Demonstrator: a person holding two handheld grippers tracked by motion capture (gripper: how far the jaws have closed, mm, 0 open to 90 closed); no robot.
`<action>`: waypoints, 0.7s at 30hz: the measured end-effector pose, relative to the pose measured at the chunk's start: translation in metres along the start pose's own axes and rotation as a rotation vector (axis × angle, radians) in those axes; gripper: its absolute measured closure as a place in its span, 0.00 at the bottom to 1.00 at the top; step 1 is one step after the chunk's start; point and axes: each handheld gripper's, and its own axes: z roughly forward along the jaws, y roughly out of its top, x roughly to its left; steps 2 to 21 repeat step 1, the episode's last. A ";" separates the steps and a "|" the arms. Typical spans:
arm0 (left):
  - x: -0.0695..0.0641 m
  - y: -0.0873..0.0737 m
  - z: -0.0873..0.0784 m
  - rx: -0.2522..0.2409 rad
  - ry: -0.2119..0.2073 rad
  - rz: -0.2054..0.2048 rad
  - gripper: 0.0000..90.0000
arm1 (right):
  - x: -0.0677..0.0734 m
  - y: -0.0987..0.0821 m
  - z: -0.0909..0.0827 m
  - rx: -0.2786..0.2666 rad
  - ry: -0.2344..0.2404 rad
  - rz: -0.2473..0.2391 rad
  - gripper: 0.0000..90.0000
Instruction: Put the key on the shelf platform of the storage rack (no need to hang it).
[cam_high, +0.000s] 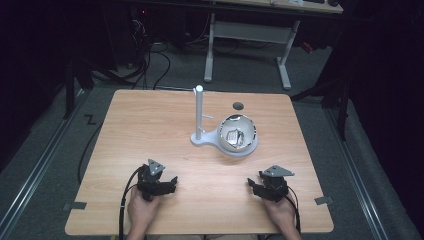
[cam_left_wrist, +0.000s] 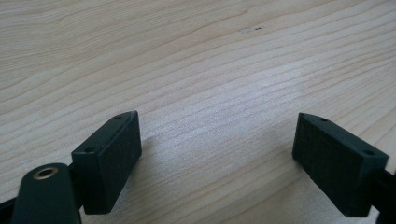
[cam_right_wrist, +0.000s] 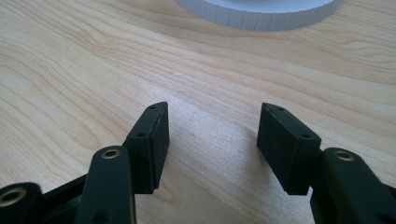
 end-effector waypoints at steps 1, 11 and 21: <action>0.000 0.000 0.000 0.000 0.000 0.000 0.18 | 0.000 0.000 0.000 0.000 0.000 0.000 0.49; 0.000 0.000 0.000 0.000 0.000 0.000 0.18 | 0.000 0.000 0.000 0.000 0.000 0.000 0.49; 0.000 0.000 0.000 0.000 0.000 0.000 0.18 | 0.000 0.000 0.000 0.000 0.000 0.000 0.49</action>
